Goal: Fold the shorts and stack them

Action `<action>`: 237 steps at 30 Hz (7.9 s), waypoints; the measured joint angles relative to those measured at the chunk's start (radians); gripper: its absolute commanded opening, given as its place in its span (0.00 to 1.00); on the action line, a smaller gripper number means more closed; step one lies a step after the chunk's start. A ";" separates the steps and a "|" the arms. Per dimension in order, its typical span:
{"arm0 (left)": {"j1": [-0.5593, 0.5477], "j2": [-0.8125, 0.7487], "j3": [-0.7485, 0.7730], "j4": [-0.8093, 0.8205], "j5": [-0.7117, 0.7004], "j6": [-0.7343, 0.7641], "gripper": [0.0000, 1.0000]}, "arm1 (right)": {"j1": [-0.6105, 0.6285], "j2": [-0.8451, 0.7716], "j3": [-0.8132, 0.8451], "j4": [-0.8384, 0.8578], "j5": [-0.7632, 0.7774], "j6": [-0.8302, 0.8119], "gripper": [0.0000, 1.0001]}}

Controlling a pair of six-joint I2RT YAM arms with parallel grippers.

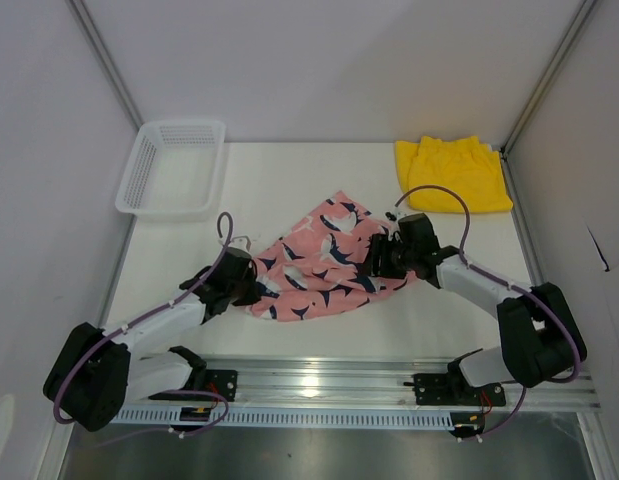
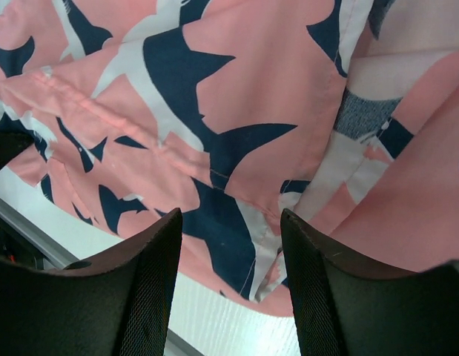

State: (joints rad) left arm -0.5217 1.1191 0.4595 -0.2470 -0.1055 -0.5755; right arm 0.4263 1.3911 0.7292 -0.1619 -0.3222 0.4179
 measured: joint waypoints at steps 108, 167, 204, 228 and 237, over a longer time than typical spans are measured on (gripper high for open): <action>-0.005 -0.170 0.056 -0.114 -0.077 -0.003 0.24 | -0.267 0.163 0.002 0.393 -0.222 0.083 0.73; 0.110 -0.370 0.002 -0.089 -0.058 -0.055 0.74 | -0.391 -0.043 -0.138 0.454 -0.057 0.061 0.00; 0.129 -0.034 0.011 0.143 0.349 0.032 0.00 | -0.407 -0.045 -0.156 0.493 -0.068 0.106 0.00; -0.059 -0.334 0.127 -0.126 -0.065 0.075 0.42 | -0.411 -0.218 -0.203 0.504 -0.049 0.151 0.00; -0.096 -0.494 -0.055 -0.166 -0.140 -0.047 0.83 | -0.490 -0.227 -0.261 0.452 0.021 0.163 0.00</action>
State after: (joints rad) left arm -0.6174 0.6250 0.4046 -0.4129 -0.2455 -0.6220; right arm -0.0635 1.1637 0.4686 0.2905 -0.3008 0.5804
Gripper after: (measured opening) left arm 0.813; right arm 0.009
